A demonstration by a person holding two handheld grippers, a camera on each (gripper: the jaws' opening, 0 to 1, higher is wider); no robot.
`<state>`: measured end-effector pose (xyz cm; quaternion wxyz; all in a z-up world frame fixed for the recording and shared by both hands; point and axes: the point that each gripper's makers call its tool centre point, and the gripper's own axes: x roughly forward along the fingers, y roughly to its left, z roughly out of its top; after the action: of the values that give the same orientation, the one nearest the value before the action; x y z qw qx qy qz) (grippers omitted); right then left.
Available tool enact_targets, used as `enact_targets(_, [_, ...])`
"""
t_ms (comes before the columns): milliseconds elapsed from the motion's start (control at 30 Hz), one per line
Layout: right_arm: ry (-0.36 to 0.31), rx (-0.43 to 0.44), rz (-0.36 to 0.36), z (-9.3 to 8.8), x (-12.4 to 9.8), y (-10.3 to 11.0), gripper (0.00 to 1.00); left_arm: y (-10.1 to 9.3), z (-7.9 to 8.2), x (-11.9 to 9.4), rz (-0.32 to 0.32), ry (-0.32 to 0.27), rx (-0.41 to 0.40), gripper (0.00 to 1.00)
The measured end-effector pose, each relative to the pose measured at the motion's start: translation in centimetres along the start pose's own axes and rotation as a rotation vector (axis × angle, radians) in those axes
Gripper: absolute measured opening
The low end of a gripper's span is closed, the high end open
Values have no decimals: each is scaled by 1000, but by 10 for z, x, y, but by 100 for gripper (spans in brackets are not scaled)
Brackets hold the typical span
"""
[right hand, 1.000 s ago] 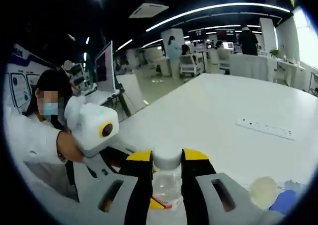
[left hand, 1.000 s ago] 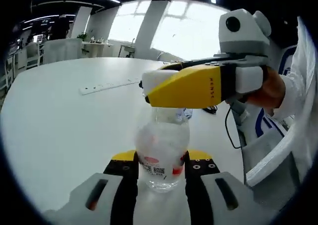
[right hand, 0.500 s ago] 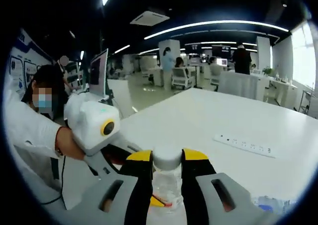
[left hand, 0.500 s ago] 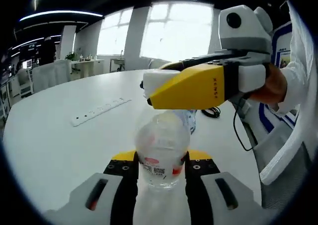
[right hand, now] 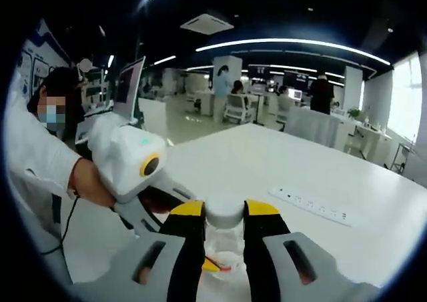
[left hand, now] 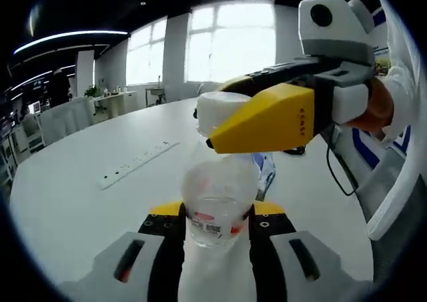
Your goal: Arrange the tabletop items into an orderly group along one side of the table until the central work area is clear of visible clutter.
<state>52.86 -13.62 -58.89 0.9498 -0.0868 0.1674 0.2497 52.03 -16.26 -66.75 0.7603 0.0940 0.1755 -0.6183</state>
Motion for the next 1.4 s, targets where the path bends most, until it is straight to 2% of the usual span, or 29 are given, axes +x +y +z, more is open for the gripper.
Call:
enact_targets(333, [14,-43,-31,-9,-3,-9,19,-2,-1,14,-21,1,20,36])
enact_targets(733, [30,-10,-58,-20,-7,-15,19,-4,-9,19,-35,34,28,37])
enact_targets(1167, [37,-12,-59,-20,-6,-19,21,-4,-2,20,-31,8,-2,41])
enact_targets(1267, [52,-11,-69,-23,-6,-23,27,-3,0,20,-22,7,-2,45])
enact_targets(1400, [59,6,-72,-27,-9,-24,24,-2,-1,18,-16,9,-7,45])
